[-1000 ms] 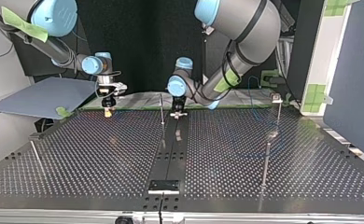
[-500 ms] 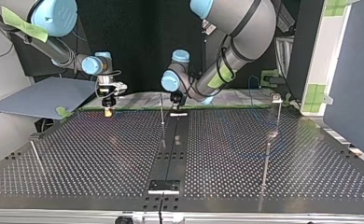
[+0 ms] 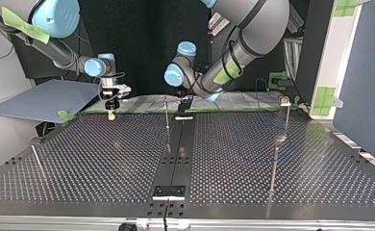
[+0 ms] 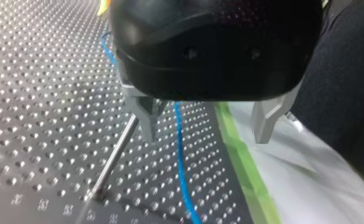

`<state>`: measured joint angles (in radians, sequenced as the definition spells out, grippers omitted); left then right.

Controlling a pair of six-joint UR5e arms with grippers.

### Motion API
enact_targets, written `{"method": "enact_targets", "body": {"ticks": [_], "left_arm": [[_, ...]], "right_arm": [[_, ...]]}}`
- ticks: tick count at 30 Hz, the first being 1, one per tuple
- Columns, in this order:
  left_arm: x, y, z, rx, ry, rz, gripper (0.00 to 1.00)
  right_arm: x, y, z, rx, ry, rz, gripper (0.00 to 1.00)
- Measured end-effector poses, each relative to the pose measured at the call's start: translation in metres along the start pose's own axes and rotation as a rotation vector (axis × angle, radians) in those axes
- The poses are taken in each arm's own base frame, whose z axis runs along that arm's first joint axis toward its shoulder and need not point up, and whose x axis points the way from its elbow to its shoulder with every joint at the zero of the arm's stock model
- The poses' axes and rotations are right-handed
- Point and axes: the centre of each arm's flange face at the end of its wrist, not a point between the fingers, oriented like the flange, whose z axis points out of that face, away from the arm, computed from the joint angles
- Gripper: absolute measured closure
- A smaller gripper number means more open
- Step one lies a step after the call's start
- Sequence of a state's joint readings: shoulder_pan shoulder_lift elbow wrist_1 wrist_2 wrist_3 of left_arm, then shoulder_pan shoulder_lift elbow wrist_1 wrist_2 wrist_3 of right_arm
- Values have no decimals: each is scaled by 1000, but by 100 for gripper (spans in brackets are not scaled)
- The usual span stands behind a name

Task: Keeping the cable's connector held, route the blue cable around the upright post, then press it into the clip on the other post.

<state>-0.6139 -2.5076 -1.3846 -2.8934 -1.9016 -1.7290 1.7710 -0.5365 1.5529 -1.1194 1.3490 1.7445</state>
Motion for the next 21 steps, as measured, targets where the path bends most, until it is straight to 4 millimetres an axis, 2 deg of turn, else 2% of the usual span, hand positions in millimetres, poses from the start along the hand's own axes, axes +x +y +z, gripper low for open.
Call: {"method": "enact_targets", "body": {"ticks": [9, 21], "left_arm": [[3, -18, -8, 38, -19, 3, 0], [-1, -25, -6, 50, -66, -33, 0]], "right_arm": [[0, 0, 0, -1, -3, 1, 100], [-1, 0, -1, -2, -5, 1, 100]]}}
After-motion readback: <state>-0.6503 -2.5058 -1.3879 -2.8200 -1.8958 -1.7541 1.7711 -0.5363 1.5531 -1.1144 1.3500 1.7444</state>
